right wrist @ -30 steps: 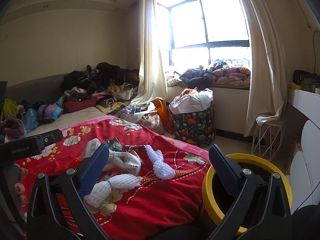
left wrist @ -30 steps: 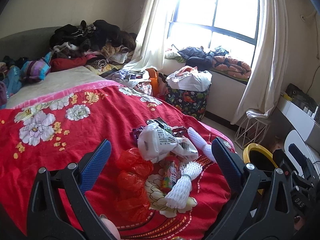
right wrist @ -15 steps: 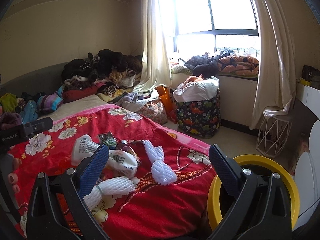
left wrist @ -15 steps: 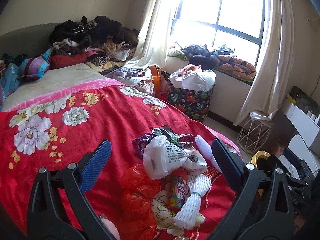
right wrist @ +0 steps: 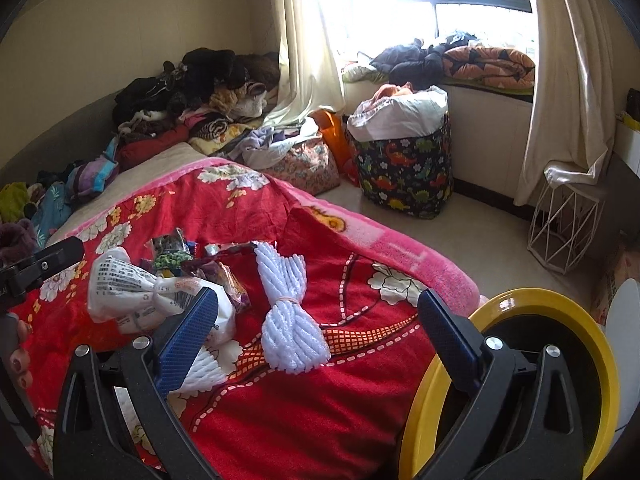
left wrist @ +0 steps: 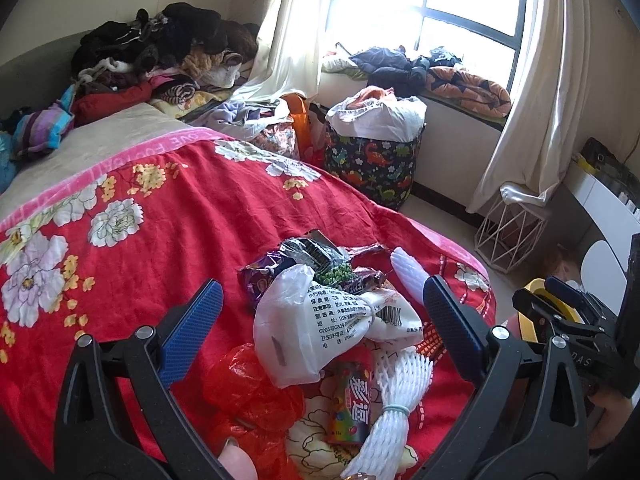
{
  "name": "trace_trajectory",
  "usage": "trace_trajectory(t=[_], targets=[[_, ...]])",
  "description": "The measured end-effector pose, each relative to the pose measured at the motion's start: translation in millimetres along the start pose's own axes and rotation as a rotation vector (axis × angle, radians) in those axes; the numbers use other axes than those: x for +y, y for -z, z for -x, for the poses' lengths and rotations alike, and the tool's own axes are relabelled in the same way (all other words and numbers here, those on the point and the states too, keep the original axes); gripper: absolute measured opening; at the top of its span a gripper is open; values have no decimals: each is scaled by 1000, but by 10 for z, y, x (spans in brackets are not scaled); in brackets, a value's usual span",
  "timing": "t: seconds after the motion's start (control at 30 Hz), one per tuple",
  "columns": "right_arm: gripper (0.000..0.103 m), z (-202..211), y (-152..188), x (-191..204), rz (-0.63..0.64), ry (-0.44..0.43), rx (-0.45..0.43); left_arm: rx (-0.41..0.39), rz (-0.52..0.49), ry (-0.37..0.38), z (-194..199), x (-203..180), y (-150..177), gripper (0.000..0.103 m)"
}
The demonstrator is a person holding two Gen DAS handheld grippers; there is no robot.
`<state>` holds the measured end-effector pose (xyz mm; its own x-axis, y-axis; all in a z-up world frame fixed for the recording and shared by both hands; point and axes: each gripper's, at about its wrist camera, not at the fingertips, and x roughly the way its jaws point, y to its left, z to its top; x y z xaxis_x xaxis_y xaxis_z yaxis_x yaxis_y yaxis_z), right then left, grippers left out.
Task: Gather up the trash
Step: 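Grasp the white foam net with the right tool while the left tool grasps the white plastic bag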
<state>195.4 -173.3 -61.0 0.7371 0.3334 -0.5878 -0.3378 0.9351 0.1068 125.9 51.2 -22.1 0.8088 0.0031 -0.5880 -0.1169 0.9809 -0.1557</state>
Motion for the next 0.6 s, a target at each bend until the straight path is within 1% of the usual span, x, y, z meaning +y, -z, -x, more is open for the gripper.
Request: trace_trajectory(t=[0.17, 0.27, 0.37, 0.47, 0.5, 0.53, 0.6], targets=[[97, -319, -23, 0, 17, -37, 111, 56, -7, -33, -206, 39, -1, 92], [97, -457, 0, 27, 17, -59, 146, 75, -2, -44, -282, 80, 14, 92], [97, -624, 29, 91, 31, -58, 195, 108, 9, -51, -375, 117, 43, 92], [95, -775, 85, 160, 42, -72, 235, 134, 18, -42, -426, 137, 97, 92], [88, -829, 111, 182, 44, -66, 254, 141, 15, -44, -434, 137, 123, 92], [82, -880, 134, 195, 42, -66, 272, 149, 11, -45, -441, 131, 146, 92], [64, -980, 185, 194, 22, -67, 316, 163, 8, -47, -448, 115, 182, 92]])
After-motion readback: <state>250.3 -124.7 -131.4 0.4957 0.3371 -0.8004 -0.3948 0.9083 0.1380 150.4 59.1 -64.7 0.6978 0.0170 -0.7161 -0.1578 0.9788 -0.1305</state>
